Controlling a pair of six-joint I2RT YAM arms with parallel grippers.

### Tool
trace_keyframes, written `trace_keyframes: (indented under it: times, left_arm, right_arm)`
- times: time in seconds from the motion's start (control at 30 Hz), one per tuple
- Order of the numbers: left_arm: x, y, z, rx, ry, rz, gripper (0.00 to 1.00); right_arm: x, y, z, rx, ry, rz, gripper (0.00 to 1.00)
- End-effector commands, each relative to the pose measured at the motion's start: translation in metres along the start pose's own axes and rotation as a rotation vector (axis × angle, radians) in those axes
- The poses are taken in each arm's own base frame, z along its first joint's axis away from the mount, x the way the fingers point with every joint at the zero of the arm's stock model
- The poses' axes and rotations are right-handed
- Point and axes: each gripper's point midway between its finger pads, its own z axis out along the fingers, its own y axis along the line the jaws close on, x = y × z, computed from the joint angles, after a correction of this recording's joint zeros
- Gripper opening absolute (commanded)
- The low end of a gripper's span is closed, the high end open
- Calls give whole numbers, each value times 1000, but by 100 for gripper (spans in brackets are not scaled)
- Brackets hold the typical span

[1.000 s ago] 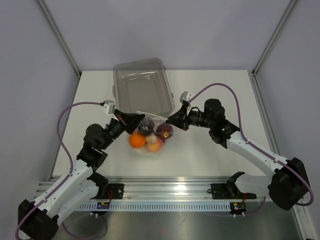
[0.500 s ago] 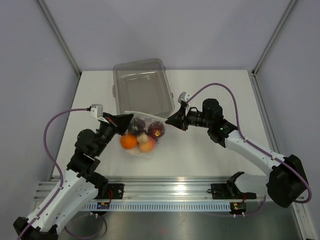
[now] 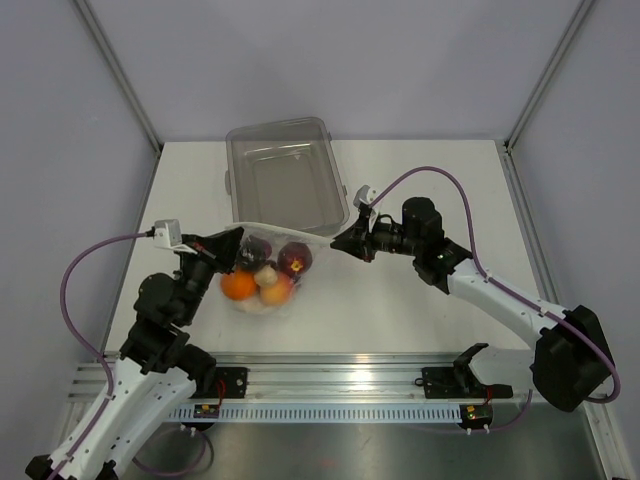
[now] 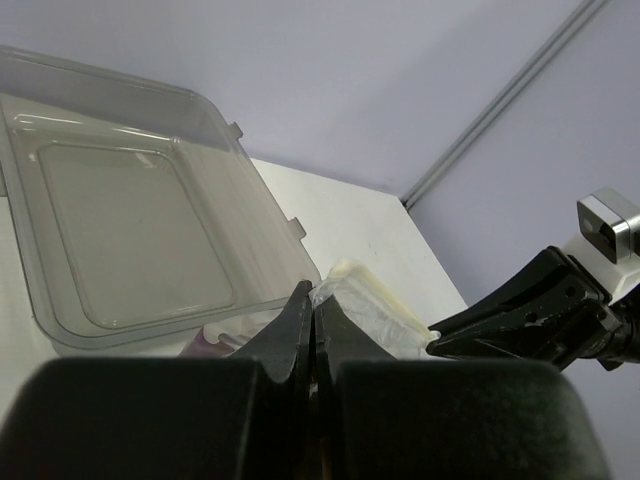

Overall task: Open the zip-top bag and remove the fake food
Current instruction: Unzip the zipper food storage bag at the center of the board, then open the zipper of the food storage bag at the center of the board.

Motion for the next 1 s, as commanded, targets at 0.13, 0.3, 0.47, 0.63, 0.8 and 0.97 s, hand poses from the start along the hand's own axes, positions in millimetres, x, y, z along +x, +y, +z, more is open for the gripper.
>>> trace_keyframes:
  times: [0.13, 0.3, 0.47, 0.63, 0.8, 0.97]
  left_arm:
    - [-59, -4, -8, -32, -219, -42, 0]
    - [-57, -10, -5, 4, -215, -36, 0]
    - [-32, -29, 7, 155, -164, -42, 0]
    - [-12, -42, 17, 236, -85, -35, 0]
    - [-13, -56, 15, 317, -81, -18, 0]
    - [-9, -70, 13, 397, -62, 1, 0]
  right_arm:
    - [-1, -9, 0, 45, 13, -19, 1]
    - [-3, -8, 0, 36, 9, -18, 22]
    - [-18, 0, -4, 17, -27, -19, 54]
    - [-30, 1, -12, 49, -80, -36, 67]
    - [-41, -4, -18, 104, -140, -47, 71]
    - [-44, -17, -21, 186, -170, -19, 73]
